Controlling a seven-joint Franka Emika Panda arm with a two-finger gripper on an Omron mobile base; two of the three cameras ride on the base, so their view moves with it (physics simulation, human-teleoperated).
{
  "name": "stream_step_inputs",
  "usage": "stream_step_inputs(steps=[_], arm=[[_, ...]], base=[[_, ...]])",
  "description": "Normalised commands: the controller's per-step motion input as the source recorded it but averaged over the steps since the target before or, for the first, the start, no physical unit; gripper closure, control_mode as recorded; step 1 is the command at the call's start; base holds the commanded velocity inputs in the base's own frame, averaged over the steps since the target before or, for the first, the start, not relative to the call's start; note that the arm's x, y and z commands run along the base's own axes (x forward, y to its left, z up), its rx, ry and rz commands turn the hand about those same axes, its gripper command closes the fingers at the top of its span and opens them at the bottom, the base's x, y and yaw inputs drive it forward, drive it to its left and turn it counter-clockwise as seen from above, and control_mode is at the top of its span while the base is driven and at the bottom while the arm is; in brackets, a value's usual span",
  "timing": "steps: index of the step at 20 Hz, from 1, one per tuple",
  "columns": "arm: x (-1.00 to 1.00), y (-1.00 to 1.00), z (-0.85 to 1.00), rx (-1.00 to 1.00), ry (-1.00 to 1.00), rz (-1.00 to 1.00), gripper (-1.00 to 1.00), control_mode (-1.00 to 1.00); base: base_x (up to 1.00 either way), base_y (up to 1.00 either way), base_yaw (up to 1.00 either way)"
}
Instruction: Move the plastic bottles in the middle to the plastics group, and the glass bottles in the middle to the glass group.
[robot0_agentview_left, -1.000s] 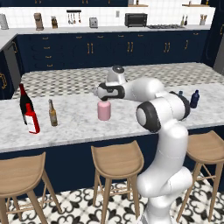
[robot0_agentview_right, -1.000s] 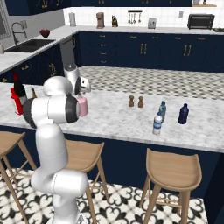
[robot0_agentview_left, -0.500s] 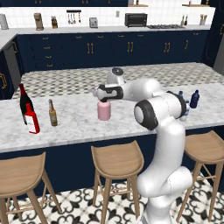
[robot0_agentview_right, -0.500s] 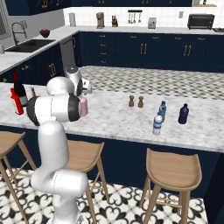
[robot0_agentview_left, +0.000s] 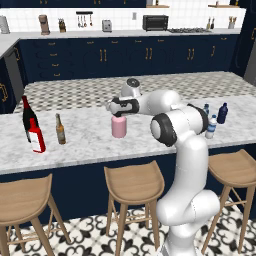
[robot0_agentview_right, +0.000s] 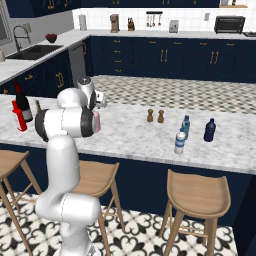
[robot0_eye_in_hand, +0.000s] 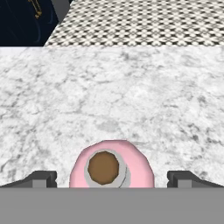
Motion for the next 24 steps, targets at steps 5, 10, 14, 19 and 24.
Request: stream_step_inputs(steps=[5,10,14,19,24], arm=[[0.16,0.02,-0.16,0.0,0.0,0.0,-1.0,-1.0],[0.15,0.04,-0.12,0.0,0.0,0.0,-1.0,-1.0],[0.09,0.05,-0.1,0.0,0.0,0.0,-1.0,-1.0],[0.07,0.03,-0.08,0.0,0.0,0.0,1.0,-1.0],[0.0,0.0,0.0,0.0,0.0,0.0,1.0,-1.0]], base=[[0.0,0.0,0.0],[0.0,0.0,0.0],[0.0,0.0,0.0],[0.0,0.0,0.0],[0.0,0.0,0.0]])
